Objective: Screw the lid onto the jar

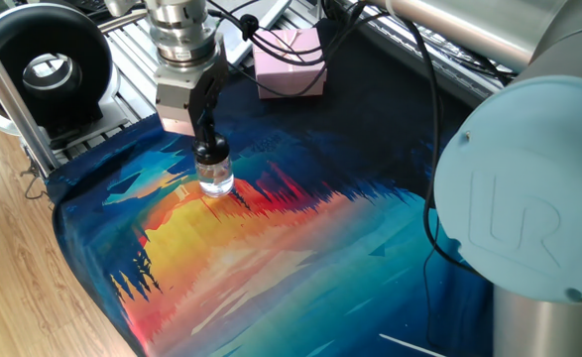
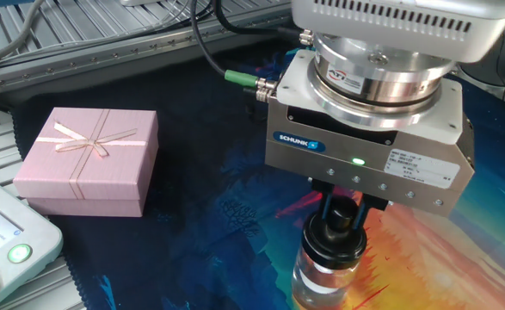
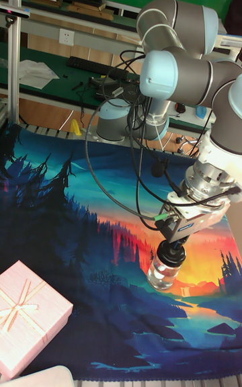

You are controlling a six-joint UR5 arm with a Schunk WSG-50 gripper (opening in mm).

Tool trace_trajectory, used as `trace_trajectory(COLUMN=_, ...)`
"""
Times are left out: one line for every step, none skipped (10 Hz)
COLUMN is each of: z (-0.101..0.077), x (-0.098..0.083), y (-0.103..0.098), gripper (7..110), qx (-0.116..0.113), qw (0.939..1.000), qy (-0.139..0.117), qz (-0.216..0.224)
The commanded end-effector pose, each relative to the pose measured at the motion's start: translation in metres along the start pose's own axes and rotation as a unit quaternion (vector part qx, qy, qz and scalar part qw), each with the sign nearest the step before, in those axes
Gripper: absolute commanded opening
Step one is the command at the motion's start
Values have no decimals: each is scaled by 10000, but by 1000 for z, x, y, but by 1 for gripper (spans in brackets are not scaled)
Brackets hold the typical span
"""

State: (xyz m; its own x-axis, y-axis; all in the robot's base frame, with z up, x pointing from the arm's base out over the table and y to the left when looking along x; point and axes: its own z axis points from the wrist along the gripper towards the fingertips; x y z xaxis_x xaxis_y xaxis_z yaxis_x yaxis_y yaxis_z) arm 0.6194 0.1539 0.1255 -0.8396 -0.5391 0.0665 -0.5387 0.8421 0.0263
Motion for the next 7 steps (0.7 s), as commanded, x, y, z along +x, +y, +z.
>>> trace_trajectory(z=1, x=0, y=1, gripper=7, qx=-83, qw=9999, qy=-21, qz=99)
trace_trajectory(z=2, x=0, y=1, gripper=7, qx=-76, qw=9999, qy=-17, qz=100)
trace_trajectory(z=3, x=-1, y=1, gripper=7, qx=-83, qw=9999, qy=-21, qz=99)
trace_trajectory(z=3, x=-1, y=2, gripper=7, qx=-96, qw=9999, qy=-29, qz=106)
trace_trajectory(z=2, x=-2, y=3, gripper=7, qx=-96, qw=9999, qy=-29, qz=121)
trace_trajectory(z=2, x=-2, y=2, gripper=7, qx=-93, qw=9999, qy=-19, qz=137)
trace_trajectory(z=2, x=-2, y=3, gripper=7, qx=-104, qw=9998, qy=-16, qz=167)
